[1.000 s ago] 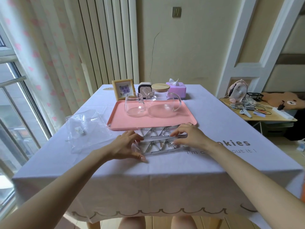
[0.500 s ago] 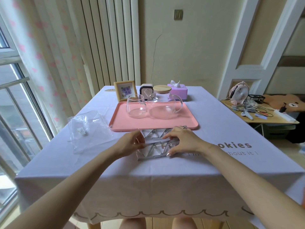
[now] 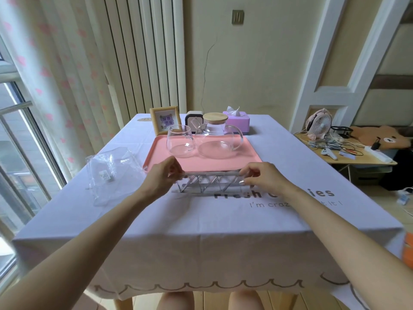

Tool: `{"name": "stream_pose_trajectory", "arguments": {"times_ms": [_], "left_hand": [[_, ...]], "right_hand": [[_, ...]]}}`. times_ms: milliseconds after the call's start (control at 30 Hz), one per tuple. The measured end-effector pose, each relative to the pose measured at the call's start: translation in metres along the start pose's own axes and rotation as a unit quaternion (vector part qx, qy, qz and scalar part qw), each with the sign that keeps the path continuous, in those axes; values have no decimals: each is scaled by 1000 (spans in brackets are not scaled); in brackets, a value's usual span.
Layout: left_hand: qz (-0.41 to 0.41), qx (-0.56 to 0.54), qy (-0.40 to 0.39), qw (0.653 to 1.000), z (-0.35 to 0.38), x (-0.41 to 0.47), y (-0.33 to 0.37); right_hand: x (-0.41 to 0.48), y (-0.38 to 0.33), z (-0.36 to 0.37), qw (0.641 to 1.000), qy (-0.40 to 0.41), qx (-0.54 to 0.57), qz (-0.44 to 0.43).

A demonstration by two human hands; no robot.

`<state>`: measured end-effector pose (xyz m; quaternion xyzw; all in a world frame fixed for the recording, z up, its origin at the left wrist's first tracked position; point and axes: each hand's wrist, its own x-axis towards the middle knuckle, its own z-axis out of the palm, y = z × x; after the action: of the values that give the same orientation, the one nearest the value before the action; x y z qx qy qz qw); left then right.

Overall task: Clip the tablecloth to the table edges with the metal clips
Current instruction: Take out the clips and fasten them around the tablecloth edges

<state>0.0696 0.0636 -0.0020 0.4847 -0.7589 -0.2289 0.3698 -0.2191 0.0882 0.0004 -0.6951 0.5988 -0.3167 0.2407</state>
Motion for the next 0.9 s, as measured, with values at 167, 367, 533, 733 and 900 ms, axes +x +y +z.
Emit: {"name": "stream_pose_trajectory", "arguments": {"times_ms": [167, 367, 533, 733, 900], "left_hand": [[54, 109, -19, 992, 5, -2, 0], [104, 264, -8, 959, 18, 4, 12], [107, 310, -71, 942, 34, 9, 15], [179, 249, -182, 934, 52, -1, 11], [181, 252, -182, 933, 59, -6, 14]], "right_hand": [[-1, -2, 4, 999, 12, 52, -8], [3, -9, 12, 997, 22, 70, -24], [4, -18, 16, 997, -40, 57, -24], [8, -16, 26, 999, -37, -29, -15], [6, -11, 27, 1000, -21, -6, -15]]}}
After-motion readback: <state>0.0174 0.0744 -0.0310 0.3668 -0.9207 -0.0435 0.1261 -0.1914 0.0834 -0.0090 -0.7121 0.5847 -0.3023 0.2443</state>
